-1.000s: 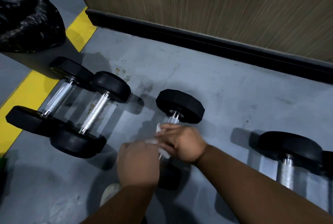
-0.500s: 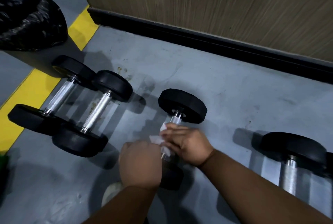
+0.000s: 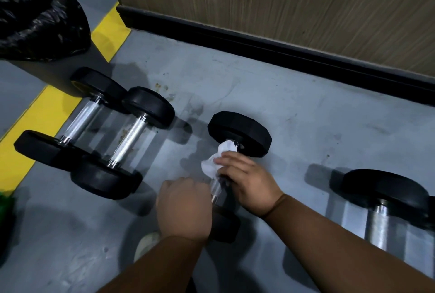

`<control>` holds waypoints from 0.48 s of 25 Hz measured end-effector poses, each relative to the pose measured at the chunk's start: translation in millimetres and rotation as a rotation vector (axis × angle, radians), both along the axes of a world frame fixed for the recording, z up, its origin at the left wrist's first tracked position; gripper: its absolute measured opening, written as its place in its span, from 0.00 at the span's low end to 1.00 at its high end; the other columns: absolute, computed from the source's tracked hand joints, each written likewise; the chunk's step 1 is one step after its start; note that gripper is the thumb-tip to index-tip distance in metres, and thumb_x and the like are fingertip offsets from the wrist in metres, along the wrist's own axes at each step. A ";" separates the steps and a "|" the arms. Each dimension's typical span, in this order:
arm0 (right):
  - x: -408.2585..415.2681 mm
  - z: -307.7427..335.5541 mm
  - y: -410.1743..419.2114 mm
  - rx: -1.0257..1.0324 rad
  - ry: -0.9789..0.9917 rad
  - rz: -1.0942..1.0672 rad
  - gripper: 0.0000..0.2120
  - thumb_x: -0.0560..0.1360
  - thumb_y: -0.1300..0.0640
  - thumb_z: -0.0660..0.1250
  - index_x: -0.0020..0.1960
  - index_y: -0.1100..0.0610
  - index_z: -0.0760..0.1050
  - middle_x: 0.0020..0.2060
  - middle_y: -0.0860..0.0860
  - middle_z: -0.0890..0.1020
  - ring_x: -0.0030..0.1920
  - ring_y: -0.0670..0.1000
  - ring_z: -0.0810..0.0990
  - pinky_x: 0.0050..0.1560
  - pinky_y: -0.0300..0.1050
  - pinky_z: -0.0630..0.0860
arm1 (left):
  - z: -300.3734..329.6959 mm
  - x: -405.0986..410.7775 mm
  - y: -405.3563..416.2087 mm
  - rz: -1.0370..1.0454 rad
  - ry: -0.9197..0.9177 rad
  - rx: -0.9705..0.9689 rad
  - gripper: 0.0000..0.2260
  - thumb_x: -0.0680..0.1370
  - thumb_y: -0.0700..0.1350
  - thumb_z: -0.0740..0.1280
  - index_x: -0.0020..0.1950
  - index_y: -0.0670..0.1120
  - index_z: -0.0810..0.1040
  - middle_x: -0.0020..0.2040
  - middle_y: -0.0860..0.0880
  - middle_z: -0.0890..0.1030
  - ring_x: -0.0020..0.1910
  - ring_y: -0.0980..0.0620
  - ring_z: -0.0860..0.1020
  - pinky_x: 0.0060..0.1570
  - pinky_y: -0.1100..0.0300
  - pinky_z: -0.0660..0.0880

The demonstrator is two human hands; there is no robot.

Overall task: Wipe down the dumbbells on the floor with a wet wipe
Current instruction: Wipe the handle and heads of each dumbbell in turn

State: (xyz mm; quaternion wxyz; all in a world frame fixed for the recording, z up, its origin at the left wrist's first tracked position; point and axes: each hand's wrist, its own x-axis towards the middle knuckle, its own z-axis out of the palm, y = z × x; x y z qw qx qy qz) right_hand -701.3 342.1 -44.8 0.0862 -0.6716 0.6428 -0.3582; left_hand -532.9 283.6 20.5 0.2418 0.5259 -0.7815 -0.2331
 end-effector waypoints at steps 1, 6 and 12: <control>0.9 -3.6 2.6 0.027 -0.017 0.022 0.10 0.78 0.64 0.68 0.57 0.59 0.82 0.65 0.51 0.81 0.71 0.54 0.75 0.65 0.51 0.77 | 0.6 -0.4 0.5 -0.002 0.005 -0.001 0.16 0.72 0.50 0.58 0.28 0.54 0.54 0.26 0.55 0.64 0.36 0.45 0.69 0.35 0.46 0.72; -6.5 3.7 -7.1 0.116 -0.060 -0.116 0.14 0.81 0.56 0.65 0.65 0.54 0.80 0.70 0.45 0.77 0.75 0.45 0.70 0.66 0.48 0.77 | 1.9 -0.9 0.8 0.001 0.006 0.002 0.16 0.72 0.51 0.57 0.28 0.53 0.54 0.26 0.55 0.63 0.37 0.45 0.70 0.35 0.47 0.72; 8.9 7.9 14.2 0.036 0.028 0.107 0.13 0.83 0.49 0.63 0.59 0.52 0.84 0.62 0.44 0.83 0.74 0.49 0.72 0.65 0.43 0.77 | -0.5 0.6 -0.6 0.011 -0.030 0.029 0.16 0.72 0.52 0.58 0.26 0.50 0.58 0.26 0.52 0.66 0.37 0.45 0.71 0.36 0.45 0.74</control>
